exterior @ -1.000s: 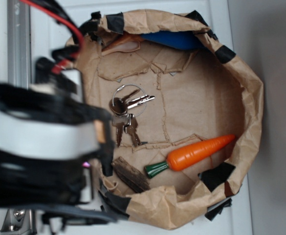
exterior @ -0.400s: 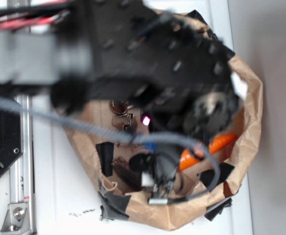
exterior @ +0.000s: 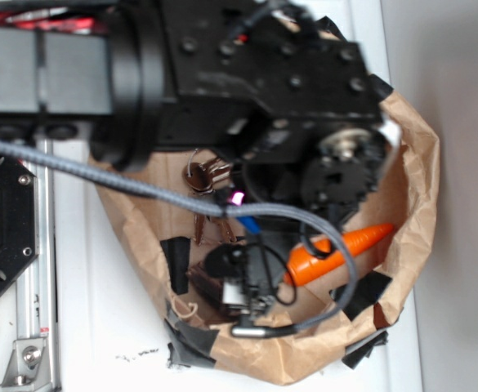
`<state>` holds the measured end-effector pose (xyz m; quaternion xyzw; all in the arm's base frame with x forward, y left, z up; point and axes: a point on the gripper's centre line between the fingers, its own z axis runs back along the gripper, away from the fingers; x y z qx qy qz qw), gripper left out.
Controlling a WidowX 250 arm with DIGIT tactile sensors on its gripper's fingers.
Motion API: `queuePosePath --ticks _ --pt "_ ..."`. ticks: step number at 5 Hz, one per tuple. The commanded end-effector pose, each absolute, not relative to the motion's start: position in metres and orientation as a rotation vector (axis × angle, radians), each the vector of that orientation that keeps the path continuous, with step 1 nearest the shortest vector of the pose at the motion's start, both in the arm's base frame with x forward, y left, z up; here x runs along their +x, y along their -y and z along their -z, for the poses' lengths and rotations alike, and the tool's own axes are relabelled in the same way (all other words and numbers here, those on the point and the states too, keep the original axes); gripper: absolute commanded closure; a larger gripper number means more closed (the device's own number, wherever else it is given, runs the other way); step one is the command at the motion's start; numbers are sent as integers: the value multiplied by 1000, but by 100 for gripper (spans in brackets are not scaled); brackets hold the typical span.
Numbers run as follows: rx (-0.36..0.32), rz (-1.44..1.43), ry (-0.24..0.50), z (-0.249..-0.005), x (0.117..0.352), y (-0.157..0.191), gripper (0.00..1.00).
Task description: Grab the wood chip.
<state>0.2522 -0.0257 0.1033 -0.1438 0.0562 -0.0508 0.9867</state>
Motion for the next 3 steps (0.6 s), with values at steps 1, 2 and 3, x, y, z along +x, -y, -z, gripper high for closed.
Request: queuePosePath --ticks 1,2,3 --pt "-296 89 -72 -105 247 19 0" --pt "-240 95 -85 -89 243 20 0" --pt "-226 98 -81 -81 243 16 0"
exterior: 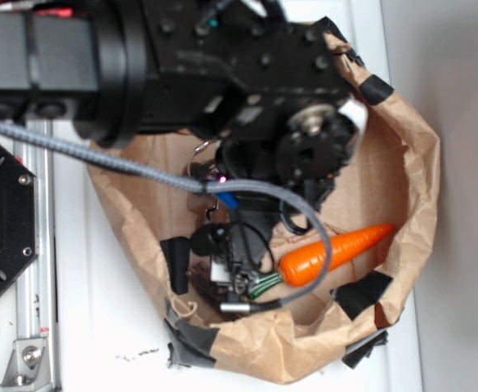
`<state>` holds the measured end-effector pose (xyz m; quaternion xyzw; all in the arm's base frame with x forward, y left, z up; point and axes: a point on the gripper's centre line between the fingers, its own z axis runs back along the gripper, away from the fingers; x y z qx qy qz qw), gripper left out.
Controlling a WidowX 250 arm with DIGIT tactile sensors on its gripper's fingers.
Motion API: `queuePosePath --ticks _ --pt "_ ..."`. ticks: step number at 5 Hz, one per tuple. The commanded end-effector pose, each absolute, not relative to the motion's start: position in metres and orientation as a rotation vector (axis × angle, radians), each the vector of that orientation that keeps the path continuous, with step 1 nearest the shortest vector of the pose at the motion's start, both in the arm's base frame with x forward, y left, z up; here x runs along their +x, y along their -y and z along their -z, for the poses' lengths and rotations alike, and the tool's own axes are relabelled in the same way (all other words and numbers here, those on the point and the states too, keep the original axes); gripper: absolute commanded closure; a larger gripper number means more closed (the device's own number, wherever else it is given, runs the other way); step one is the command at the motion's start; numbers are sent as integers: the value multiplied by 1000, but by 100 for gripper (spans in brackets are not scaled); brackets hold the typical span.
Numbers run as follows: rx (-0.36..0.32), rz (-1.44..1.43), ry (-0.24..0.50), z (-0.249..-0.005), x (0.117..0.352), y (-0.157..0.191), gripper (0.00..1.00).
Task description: Grab the wood chip.
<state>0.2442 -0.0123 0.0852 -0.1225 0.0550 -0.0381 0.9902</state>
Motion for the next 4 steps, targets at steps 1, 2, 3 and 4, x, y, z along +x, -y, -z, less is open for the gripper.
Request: queuePosePath --ticks 1,2,3,4 --pt "-253 100 -98 -78 242 19 0" --pt "-249 151 -108 -73 235 39 0" --pt "-230 172 -134 -58 237 51 0" --pt "-207 186 -137 -44 237 58 0"
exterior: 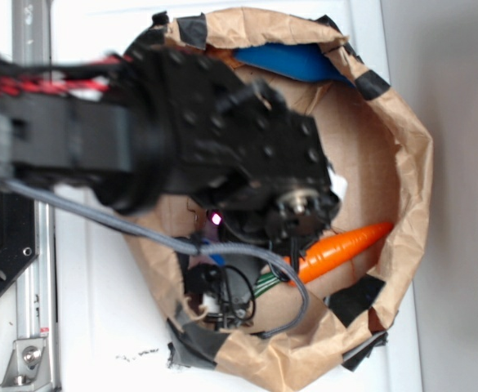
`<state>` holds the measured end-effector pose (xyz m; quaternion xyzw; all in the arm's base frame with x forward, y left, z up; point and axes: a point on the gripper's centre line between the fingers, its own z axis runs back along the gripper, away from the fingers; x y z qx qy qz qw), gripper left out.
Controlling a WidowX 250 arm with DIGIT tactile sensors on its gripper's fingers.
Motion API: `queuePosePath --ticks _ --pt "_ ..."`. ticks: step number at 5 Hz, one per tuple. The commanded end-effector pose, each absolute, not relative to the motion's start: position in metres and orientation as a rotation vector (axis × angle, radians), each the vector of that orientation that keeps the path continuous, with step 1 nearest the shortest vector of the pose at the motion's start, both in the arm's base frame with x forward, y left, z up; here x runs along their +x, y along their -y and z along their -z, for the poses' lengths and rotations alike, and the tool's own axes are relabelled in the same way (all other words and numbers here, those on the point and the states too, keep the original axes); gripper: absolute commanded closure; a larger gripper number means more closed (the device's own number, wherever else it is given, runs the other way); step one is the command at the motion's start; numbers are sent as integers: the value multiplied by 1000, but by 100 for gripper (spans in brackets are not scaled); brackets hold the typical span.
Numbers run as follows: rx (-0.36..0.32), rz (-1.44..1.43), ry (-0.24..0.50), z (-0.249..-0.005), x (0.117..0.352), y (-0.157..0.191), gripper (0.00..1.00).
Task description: Grab the wood chip.
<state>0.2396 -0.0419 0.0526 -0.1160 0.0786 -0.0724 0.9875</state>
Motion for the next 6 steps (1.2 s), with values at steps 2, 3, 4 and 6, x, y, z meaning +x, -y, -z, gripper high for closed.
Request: queuePosePath --ticks 2,3,4,6 --pt "-245 202 -140 -42 235 61 0" --pt "-276 239 -148 -47 227 65 0" --pt "-247 260 -152 -41 222 73 0" --pt "-249 315 -177 -18 215 95 0"
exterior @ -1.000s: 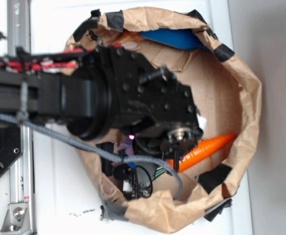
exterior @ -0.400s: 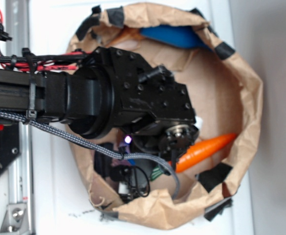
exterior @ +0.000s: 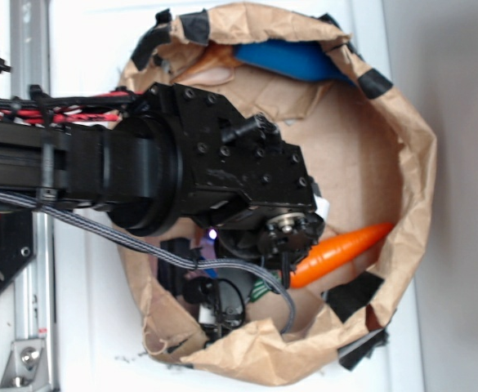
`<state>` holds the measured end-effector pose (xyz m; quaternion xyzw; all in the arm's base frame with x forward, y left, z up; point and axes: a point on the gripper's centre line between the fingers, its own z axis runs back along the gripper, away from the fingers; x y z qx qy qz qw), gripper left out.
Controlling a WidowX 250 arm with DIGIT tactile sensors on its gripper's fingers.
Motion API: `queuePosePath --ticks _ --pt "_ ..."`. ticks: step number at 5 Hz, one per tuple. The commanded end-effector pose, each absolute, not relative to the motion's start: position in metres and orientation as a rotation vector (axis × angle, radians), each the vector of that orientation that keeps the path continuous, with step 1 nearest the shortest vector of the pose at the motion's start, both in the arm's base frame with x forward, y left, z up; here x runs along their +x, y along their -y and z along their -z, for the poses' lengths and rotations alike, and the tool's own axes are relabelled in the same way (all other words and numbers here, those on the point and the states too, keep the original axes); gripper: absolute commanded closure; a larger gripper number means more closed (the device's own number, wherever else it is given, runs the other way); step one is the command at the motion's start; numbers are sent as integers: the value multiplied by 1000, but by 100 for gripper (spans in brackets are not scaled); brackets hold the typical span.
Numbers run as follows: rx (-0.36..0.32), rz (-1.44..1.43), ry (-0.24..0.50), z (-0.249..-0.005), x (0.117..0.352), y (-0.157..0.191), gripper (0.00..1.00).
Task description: Grab the wood chip.
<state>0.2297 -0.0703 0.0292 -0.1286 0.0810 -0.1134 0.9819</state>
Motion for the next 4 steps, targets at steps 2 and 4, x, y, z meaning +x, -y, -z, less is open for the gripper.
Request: queuePosePath --ticks 2,4 --pt "-398 387 -151 -41 205 94 0" --pt "-321 405 -184 -31 205 91 0"
